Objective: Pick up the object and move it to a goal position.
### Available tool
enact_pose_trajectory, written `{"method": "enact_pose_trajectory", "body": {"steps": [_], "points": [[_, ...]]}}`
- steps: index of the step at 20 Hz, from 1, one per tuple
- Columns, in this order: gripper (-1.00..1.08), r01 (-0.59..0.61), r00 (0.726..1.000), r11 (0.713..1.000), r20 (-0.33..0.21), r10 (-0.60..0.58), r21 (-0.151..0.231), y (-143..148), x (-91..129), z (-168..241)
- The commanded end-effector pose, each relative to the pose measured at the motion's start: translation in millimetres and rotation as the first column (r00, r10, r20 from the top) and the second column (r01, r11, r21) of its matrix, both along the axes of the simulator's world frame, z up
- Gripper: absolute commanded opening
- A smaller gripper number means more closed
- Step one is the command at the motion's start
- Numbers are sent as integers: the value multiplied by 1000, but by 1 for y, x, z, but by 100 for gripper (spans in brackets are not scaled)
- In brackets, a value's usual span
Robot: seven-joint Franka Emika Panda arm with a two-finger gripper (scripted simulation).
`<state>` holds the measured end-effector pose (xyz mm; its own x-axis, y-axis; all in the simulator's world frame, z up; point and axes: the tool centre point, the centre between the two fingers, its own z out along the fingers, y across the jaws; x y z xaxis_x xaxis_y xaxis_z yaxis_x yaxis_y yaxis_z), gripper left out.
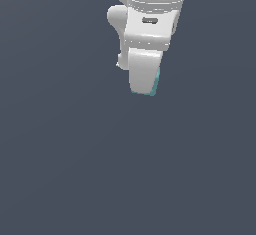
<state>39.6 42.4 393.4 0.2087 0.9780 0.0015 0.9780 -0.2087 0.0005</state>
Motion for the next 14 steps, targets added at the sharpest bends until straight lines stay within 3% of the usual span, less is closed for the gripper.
{"method": "enact_pose_trajectory", "body": {"steps": [1,14], "points": [[-100,0,1000,1000,-1,0,0,-5,-1,26],[-100,3,1000,1000,-1,-3,-1,-19,0,101]]}}
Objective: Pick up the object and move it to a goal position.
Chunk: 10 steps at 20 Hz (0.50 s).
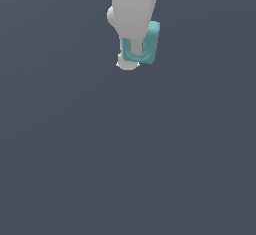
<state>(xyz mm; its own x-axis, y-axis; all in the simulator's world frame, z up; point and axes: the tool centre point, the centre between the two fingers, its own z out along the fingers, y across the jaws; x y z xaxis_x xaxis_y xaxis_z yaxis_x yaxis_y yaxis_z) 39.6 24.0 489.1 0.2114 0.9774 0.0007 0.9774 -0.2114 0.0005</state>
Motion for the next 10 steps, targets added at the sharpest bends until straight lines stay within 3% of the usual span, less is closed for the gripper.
{"method": "enact_pose_trajectory", "body": {"steps": [1,10], "points": [[-100,0,1000,1000,-1,0,0,-1,0,8],[-100,0,1000,1000,-1,0,0,-3,1,17]]}}
